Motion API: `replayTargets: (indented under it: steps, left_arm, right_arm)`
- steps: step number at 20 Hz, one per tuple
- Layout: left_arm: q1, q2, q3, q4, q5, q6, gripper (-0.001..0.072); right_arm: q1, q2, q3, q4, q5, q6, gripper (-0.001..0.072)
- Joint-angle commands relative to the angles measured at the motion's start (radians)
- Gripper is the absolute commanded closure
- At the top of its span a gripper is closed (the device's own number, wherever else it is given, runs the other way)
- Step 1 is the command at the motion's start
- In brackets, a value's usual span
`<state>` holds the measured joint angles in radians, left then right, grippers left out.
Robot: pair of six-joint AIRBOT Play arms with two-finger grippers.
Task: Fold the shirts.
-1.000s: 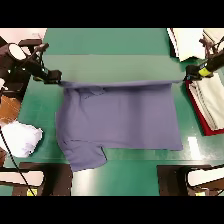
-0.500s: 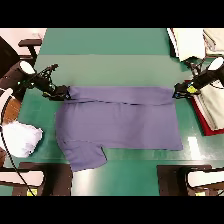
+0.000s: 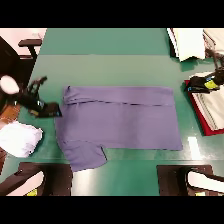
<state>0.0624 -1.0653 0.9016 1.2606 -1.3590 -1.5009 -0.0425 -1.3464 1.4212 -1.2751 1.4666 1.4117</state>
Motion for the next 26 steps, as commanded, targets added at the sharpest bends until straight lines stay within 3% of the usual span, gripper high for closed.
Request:
replayTargets:
  steps: [1,5,20,25,26]
  left_arm:
    - [0.0,0.221,-0.263,0.009,-0.047,-0.098,0.0207]
    - [0.0,0.314,-0.439,-0.054,-0.045,-0.17,0.0206]
    - [0.0,0.314,-0.549,-0.127,0.062,-0.176,0.0207]
    - [0.0,0.314,-0.61,-0.227,0.126,-0.174,0.021]
    - [0.0,0.314,-0.609,-0.249,0.124,-0.172,0.0249]
  right_arm:
    - [0.005,0.09,0.0,0.001,-0.048,0.002,0.0324]
    - [0.046,0.101,0.0,0.0,-0.054,0.002,0.0324]
    - [0.066,0.101,0.0,0.002,-0.049,0.002,0.0325]
    - [0.066,0.102,0.0,0.001,-0.046,0.002,0.0325]
    - [0.066,0.102,0.0,0.0,-0.037,0.002,0.0325]
